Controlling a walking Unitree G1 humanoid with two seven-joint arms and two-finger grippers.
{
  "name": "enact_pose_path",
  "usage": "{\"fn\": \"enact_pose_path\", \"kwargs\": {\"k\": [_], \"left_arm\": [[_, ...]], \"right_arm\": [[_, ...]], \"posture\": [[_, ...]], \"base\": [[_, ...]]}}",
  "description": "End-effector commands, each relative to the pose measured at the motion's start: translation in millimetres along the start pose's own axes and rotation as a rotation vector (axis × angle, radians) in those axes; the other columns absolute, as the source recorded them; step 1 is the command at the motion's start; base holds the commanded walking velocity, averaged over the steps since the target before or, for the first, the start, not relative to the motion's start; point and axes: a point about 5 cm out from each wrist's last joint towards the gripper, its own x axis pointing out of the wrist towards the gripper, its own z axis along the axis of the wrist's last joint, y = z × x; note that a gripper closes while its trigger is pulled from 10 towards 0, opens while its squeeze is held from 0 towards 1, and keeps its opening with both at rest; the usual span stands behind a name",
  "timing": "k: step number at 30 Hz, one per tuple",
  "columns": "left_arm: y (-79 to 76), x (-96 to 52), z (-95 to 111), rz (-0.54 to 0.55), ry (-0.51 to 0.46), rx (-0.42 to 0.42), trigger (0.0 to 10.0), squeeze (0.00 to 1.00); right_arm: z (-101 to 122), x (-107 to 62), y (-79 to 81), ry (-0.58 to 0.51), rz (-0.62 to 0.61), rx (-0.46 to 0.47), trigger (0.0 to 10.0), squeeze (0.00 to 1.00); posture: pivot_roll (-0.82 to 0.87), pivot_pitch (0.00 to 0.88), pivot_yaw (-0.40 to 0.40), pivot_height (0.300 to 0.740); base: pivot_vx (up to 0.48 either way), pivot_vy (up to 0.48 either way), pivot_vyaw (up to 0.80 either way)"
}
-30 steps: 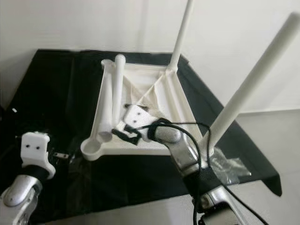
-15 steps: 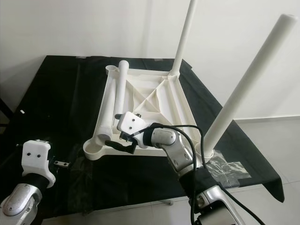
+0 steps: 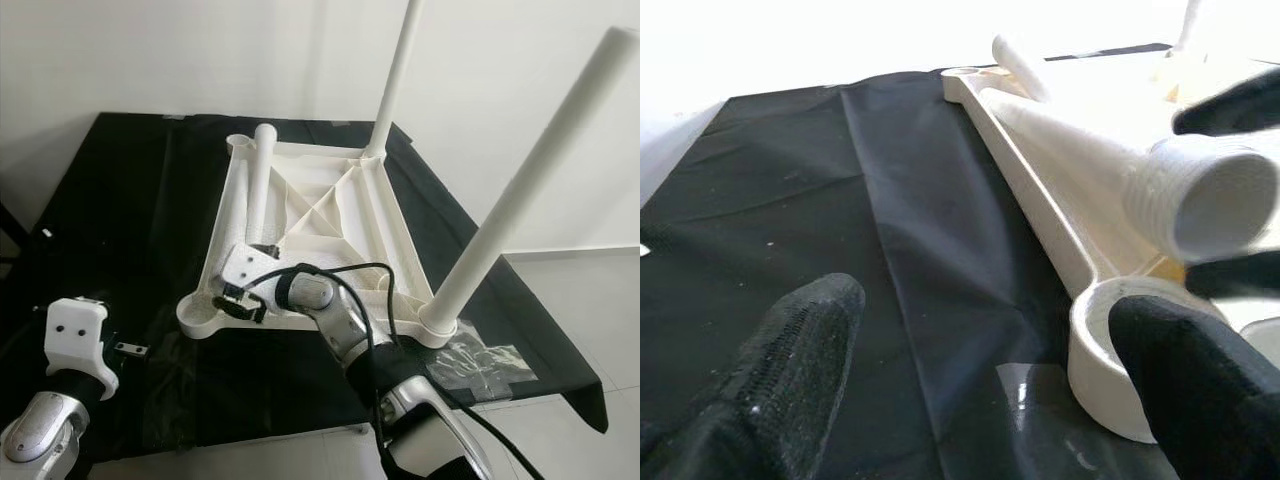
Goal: Building children table
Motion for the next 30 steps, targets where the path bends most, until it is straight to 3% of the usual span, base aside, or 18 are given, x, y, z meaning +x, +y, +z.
{"fn": "enact_pose_path", "kwargs": {"k": [1,3,6,9,10,11,12,19,23,25,26,27,28,29,30], "left_arm": [[-3.2,-2.0,-2.1,-0.001,0.015,-0.005,10.0,0.00],[-3.5,-2.3,-2.1,-0.001,0.016,-0.006,10.0,0.00],[-3.9,-2.8,-2.2,-0.002,0.017,-0.007,10.0,0.00],[-4.0,-2.9,-2.3,-0.002,0.018,-0.008,10.0,0.00],[-4.1,-2.9,-2.4,-0.002,0.018,-0.009,10.0,0.00],[-4.3,-3.0,-2.4,-0.002,0.018,-0.009,10.0,0.00],[-4.6,-2.9,-2.4,-0.002,0.018,-0.010,10.0,0.00],[-4.7,-2.0,-2.4,-0.001,0.017,-0.013,10.0,0.00],[-4.7,-1.8,-2.2,0.001,0.017,-0.015,10.0,0.00],[-4.7,-1.7,-2.0,0.002,0.016,-0.016,10.0,0.00],[-4.8,-1.8,-1.9,0.003,0.016,-0.017,10.0,0.00],[-4.8,-1.8,-1.9,0.003,0.016,-0.017,10.0,0.00],[-5.1,-1.7,-1.8,0.003,0.016,-0.017,10.0,0.00],[-5.1,-1.7,-1.8,0.003,0.016,-0.017,10.0,0.00],[-5.6,-1.0,-1.7,0.000,0.016,-0.015,10.0,0.00]], "right_arm": [[-10.9,1.3,-4.5,0.085,-0.060,0.000,10.0,0.00],[-10.8,1.9,-8.8,0.094,-0.095,0.011,10.0,0.00],[-15.2,1.0,-24.8,0.168,-0.286,0.014,10.0,0.00],[-16.5,1.0,-25.8,0.179,-0.323,0.013,10.0,0.00],[-18.6,2.8,-21.3,0.191,-0.328,0.009,2.7,0.00],[-19.8,4.1,-17.5,0.196,-0.324,0.006,2.7,0.00],[-19.4,6.2,-11.9,0.186,-0.332,-0.007,0.0,0.00],[-12.2,10.0,-14.5,0.147,-0.413,-0.058,0.0,0.00],[-9.4,11.5,-14.7,0.124,-0.409,-0.032,0.0,0.00],[-3.2,13.0,-14.2,0.078,-0.398,-0.008,0.0,0.00],[10.0,13.8,-15.8,-0.019,-0.385,0.041,0.0,0.00],[10.0,13.8,-15.8,-0.019,-0.385,0.041,0.0,0.00],[26.7,12.5,-20.8,-0.135,-0.367,0.113,0.0,0.00],[26.7,12.5,-20.8,-0.135,-0.367,0.113,0.0,0.00],[43.9,8.5,-29.8,-0.244,-0.330,0.195,2.1,0.00]], "posture": [[-0.03,0.049,-0.103,0.740],[-0.03,0.048,-0.103,0.740],[-0.03,0.045,-0.106,0.740],[-0.03,0.044,-0.107,0.740],[-0.03,0.044,-0.107,0.740],[-0.03,0.042,-0.106,0.740],[-0.03,0.040,-0.106,0.740],[-0.03,0.039,-0.107,0.740],[-0.03,0.039,-0.107,0.740],[-0.03,0.041,-0.108,0.740],[-0.03,0.043,-0.107,0.740],[-0.03,0.043,-0.107,0.740],[-0.03,0.046,-0.107,0.740],[-0.03,0.046,-0.107,0.740],[-0.03,0.046,-0.109,0.740]], "base": [[0.000,0.000,0.00],[0.000,0.000,0.00],[0.000,0.000,0.00],[0.000,0.000,0.00],[0.000,0.000,0.00],[0.000,0.000,0.00],[0.000,0.000,0.00],[0.000,0.000,0.00],[0.000,0.000,0.00],[0.000,0.000,0.00],[0.000,0.000,0.00],[0.000,0.000,0.00],[0.000,0.000,0.00],[0.000,0.000,0.00],[0.000,0.000,0.00]]}}
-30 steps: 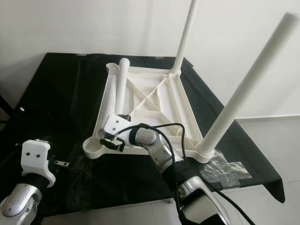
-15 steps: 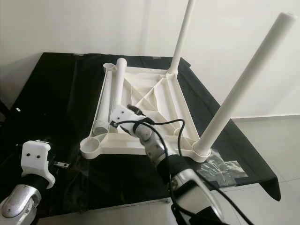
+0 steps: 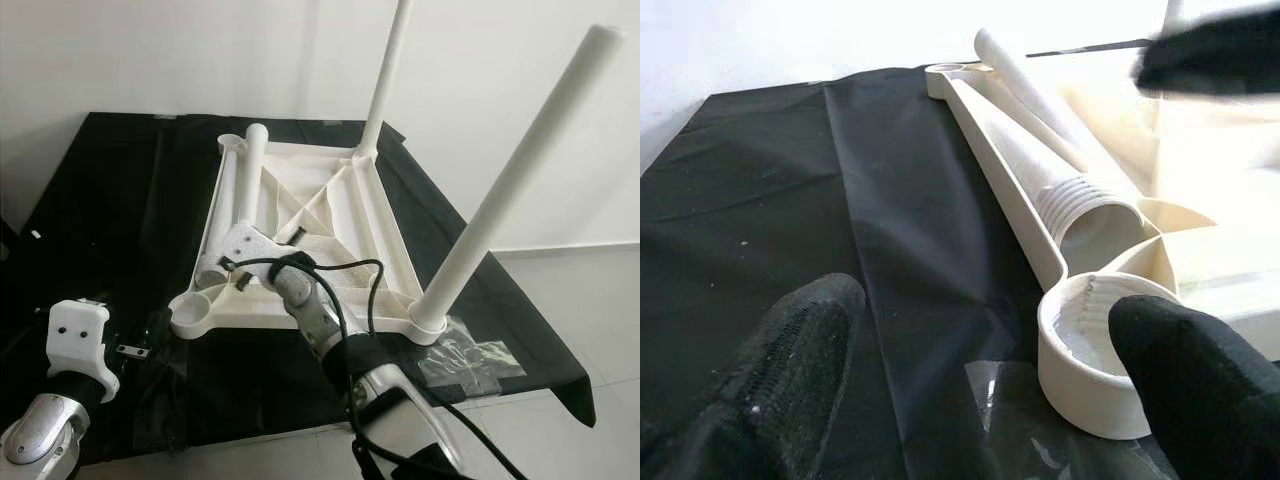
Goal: Building children table
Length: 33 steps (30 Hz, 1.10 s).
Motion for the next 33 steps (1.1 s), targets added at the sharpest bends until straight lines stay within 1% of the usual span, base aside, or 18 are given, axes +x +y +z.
{"fn": "enact_pose_path", "kwargs": {"k": [1,2,3,4,5,6,7,8,10,13,15,19,22,25,26,29,30,33], "left_arm": [[-2.4,-0.3,-0.3,-0.002,0.009,-0.004,10.0,0.00],[-2.8,0.5,-0.3,-0.007,0.008,-0.002,10.0,0.00],[-3.8,1.8,-0.3,-0.014,0.007,-0.001,10.0,0.00],[-4.5,2.6,-0.1,-0.020,0.007,-0.001,10.0,0.00],[-4.5,2.6,-0.1,-0.020,0.007,-0.001,10.0,0.00],[-5.3,2.8,-0.3,-0.023,0.008,-0.005,10.0,0.00],[-5.3,2.8,-0.3,-0.023,0.008,-0.005,10.0,0.00],[-6.3,2.6,-0.3,-0.029,0.009,-0.008,10.0,0.00],[-7.3,2.3,-0.4,-0.039,0.013,-0.010,10.0,0.00],[-8.1,2.1,-0.5,-0.047,0.016,-0.012,10.0,0.00],[-10.2,2.0,-0.5,-0.069,0.021,-0.008,10.0,0.00],[-11.5,1.5,-0.3,-0.078,0.024,-0.006,10.0,0.00],[-13.1,0.7,0.1,-0.081,0.026,-0.010,10.0,0.00],[-14.5,0.2,0.4,-0.085,0.028,-0.013,10.0,0.00],[-16.3,-1.2,0.8,-0.093,0.032,-0.017,10.0,0.00],[-16.8,-2.2,0.8,-0.095,0.034,-0.020,10.0,0.00],[-18.2,-4.8,1.5,-0.101,0.036,-0.024,10.0,0.00],[-18.8,-6.7,2.1,-0.102,0.038,-0.028,10.0,0.00]], "right_arm": [[22.9,1.3,-12.6,-0.112,0.016,0.078,2.1,0.00],[37.9,0.7,-22.1,-0.174,0.069,0.129,7.1,0.00],[48.7,-2.6,-30.5,-0.201,0.194,0.089,10.0,0.00],[53.9,-5.6,-35.4,-0.205,0.279,0.048,10.0,0.00],[53.9,-5.6,-35.4,-0.205,0.279,0.048,10.0,0.00],[52.9,-11.7,-38.2,-0.166,0.407,-0.060,10.0,0.11],[52.9,-11.7,-38.2,-0.166,0.407,-0.060,10.0,0.11],[44.9,-19.2,-40.6,-0.066,0.545,-0.145,10.0,1.00],[38.8,-23.1,-42.9,0.013,0.629,-0.230,10.0,1.00],[34.8,-25.5,-44.9,0.066,0.678,-0.282,10.0,1.00],[32.0,-18.4,-41.0,0.110,0.725,-0.348,10.0,1.00],[31.6,-10.0,-34.0,0.124,0.743,-0.363,10.0,1.00],[38.0,3.7,-14.1,0.111,0.784,-0.325,10.0,1.00],[40.7,10.0,-5.7,0.111,0.775,-0.327,10.0,1.00],[42.4,15.7,5.6,0.131,0.783,-0.330,10.0,1.00],[41.5,17.6,9.8,0.147,0.794,-0.328,10.0,1.00],[42.3,24.3,12.4,0.168,0.745,-0.395,10.0,1.00],[47.9,30.0,10.7,0.148,0.678,-0.436,10.0,1.00]], "posture": [[-0.03,0.046,-0.109,0.740],[-0.03,0.045,-0.109,0.740],[-0.04,0.041,-0.114,0.740],[-0.05,0.042,-0.115,0.740],[-0.05,0.042,-0.115,0.740],[-0.05,0.054,-0.117,0.740],[-0.05,0.054,-0.117,0.740],[-0.06,0.057,-0.120,0.740],[-0.06,0.067,-0.121,0.740],[-0.06,0.067,-0.121,0.740],[-0.06,0.077,-0.119,0.740],[-0.06,0.082,-0.120,0.740],[-0.06,0.094,-0.123,0.740],[-0.04,0.104,-0.128,0.740],[-0.04,0.109,-0.128,0.740],[-0.04,0.109,-0.127,0.740],[-0.04,0.122,-0.132,0.740],[-0.04,0.128,-0.136,0.740]], "base": [[0.000,0.000,0.00],[0.000,0.000,0.00],[0.000,0.000,0.00],[0.000,0.000,0.00],[0.000,0.000,0.00],[0.000,0.000,0.00],[0.000,0.000,0.00],[0.000,0.000,0.00],[0.000,0.000,0.00],[0.000,0.000,0.00],[0.000,0.000,0.00],[0.000,0.000,0.00],[0.000,0.000,0.00],[0.000,0.000,0.00],[0.000,0.000,0.00],[0.000,0.000,0.00],[0.000,0.000,0.00],[0.000,0.000,0.00]]}}
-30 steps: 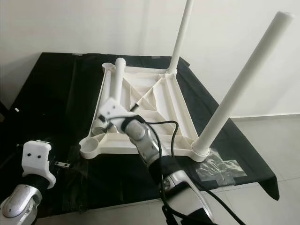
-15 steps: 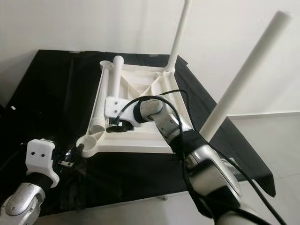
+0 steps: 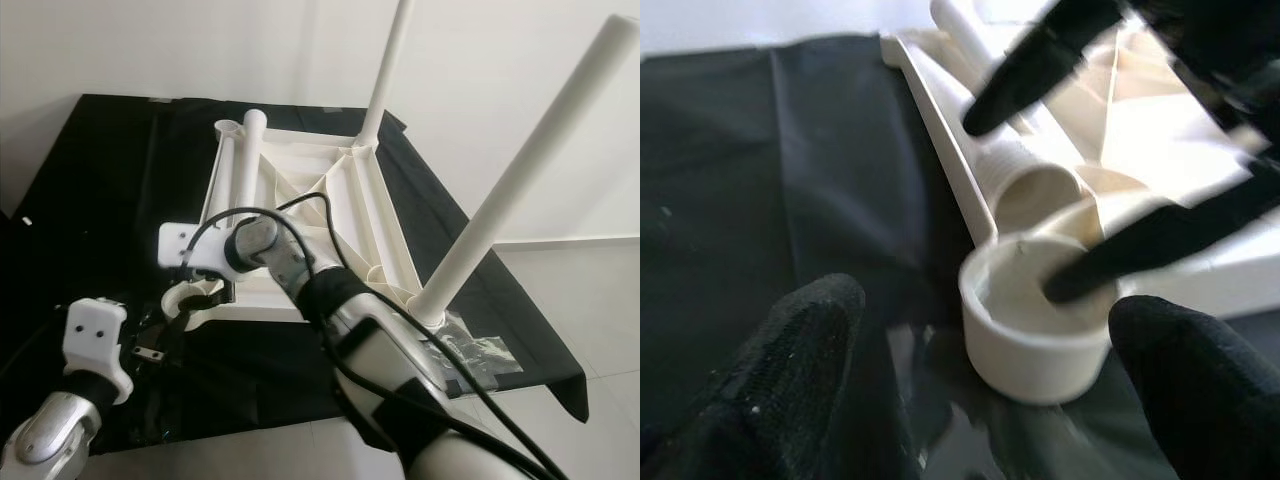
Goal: Building children table
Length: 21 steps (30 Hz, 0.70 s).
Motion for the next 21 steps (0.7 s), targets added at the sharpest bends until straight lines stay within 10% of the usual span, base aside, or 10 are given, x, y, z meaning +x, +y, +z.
{"fn": "enact_pose_path", "kwargs": {"k": [1,11,16,20,21], "left_arm": [[-4.8,-2.1,-0.2,-0.017,0.010,-0.018,10.0,0.00],[-7.9,-5.8,0.8,-0.008,0.015,-0.035,10.0,0.00],[-9.2,-7.4,1.2,-0.010,0.018,-0.043,10.0,0.00],[-10.4,-8.3,1.5,-0.013,0.019,-0.048,10.0,0.00],[-11.0,-8.8,1.6,-0.015,0.020,-0.051,10.0,0.00]], "right_arm": [[6.8,-1.0,-7.5,-0.021,-0.062,-0.052,10.0,1.00],[31.8,-13.7,-28.6,-0.202,-0.084,0.092,10.0,1.00],[22.9,-15.9,-33.2,-0.107,-0.126,0.028,10.0,1.00],[11.7,-13.7,-31.2,-0.001,-0.143,-0.042,10.0,0.92],[7.6,-12.5,-28.4,0.028,-0.123,-0.057,10.0,0.69]], "posture": [[-0.04,0.128,-0.136,0.740],[-0.03,0.146,-0.145,0.740],[-0.04,0.149,-0.148,0.740],[-0.04,0.151,-0.146,0.740],[-0.04,0.154,-0.149,0.740]], "base": [[0.000,0.000,0.00],[0.000,0.000,0.00],[0.000,0.000,0.00],[0.000,0.000,0.00],[0.000,0.000,0.00]]}}
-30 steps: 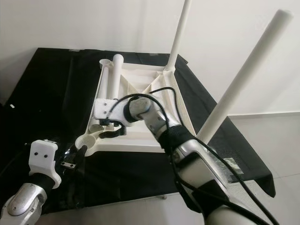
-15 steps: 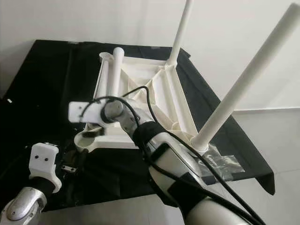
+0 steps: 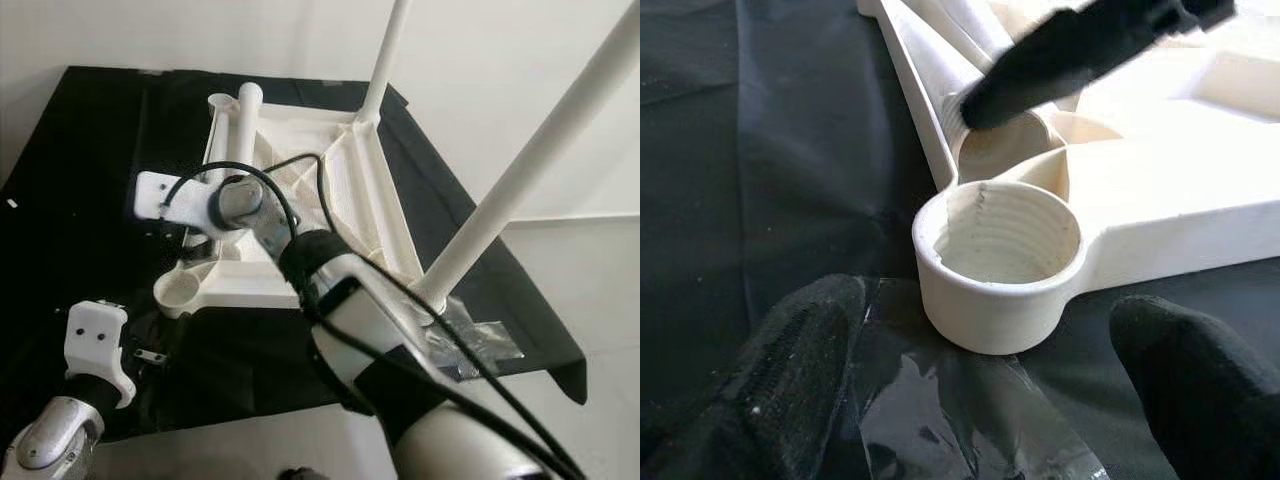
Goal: Building children table
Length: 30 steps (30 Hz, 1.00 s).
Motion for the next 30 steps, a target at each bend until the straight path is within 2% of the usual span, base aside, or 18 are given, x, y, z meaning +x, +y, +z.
{"fn": "enact_pose_path", "kwargs": {"k": [1,2,3,4,5,8,12,16,19,21,22,30], "left_arm": [[-4.7,-1.7,1.6,-0.015,-0.001,-0.022,10.0,0.00],[-5.2,-2.3,1.6,-0.015,0.000,-0.026,10.0,0.00],[-5.8,-3.3,1.6,-0.016,0.002,-0.029,10.0,0.00],[-5.8,-3.3,1.6,-0.016,0.002,-0.029,10.0,0.00],[-6.0,-3.7,1.6,-0.016,0.003,-0.030,10.0,0.00],[-6.1,-4.1,1.9,-0.016,0.003,-0.031,10.0,0.00],[-6.7,-5.1,3.0,-0.012,0.003,-0.036,10.0,0.00],[-6.9,-5.3,3.3,-0.010,0.003,-0.038,10.0,0.00],[-7.6,-6.0,4.4,-0.005,0.002,-0.041,10.0,0.00],[-7.6,-6.0,4.4,-0.005,0.002,-0.041,10.0,0.00],[-8.1,-6.3,5.5,-0.002,0.000,-0.044,10.0,0.00],[-9.0,-5.8,7.0,0.003,-0.005,-0.053,10.0,0.00]], "right_arm": [[-3.9,1.9,4.2,0.033,0.023,-0.035,10.0,0.69],[-6.4,2.7,6.0,0.056,0.033,-0.042,10.0,0.40],[-8.9,3.6,6.2,0.086,0.018,-0.044,10.0,0.18],[-8.9,3.6,6.2,0.086,0.018,-0.044,10.0,0.18],[-9.4,3.8,5.2,0.095,0.001,-0.042,10.0,0.00],[-9.8,4.3,4.7,0.103,-0.013,-0.038,10.0,0.00],[-9.5,14.2,15.3,0.112,-0.042,-0.024,10.0,0.00],[-9.0,17.3,18.0,0.112,-0.069,-0.016,10.0,0.00],[-6.3,27.1,25.1,0.101,-0.206,0.044,10.0,0.00],[-6.3,27.1,25.1,0.101,-0.206,0.044,10.0,0.00],[-8.7,30.8,29.2,0.144,-0.291,-0.009,10.0,0.00],[-14.4,36.9,41.6,0.202,-0.364,-0.078,10.0,0.00]], "posture": [[-0.04,0.154,-0.149,0.740],[-0.04,0.156,-0.148,0.740],[-0.03,0.156,-0.150,0.740],[-0.03,0.156,-0.150,0.740],[-0.03,0.156,-0.150,0.740],[-0.03,0.156,-0.151,0.740],[-0.03,0.167,-0.155,0.740],[-0.03,0.167,-0.155,0.740],[-0.03,0.172,-0.158,0.740],[-0.03,0.172,-0.158,0.740],[-0.03,0.180,-0.162,0.740],[-0.03,0.186,-0.169,0.740]], "base": [[0.000,0.000,0.00],[0.000,0.000,0.00],[0.000,0.000,0.00],[0.000,0.000,0.00],[0.000,0.000,0.00],[0.000,0.000,0.00],[0.000,0.000,0.00],[0.000,0.000,0.00],[0.000,0.000,0.00],[0.000,0.000,0.00],[0.000,0.000,0.00],[0.000,0.000,0.00]]}}
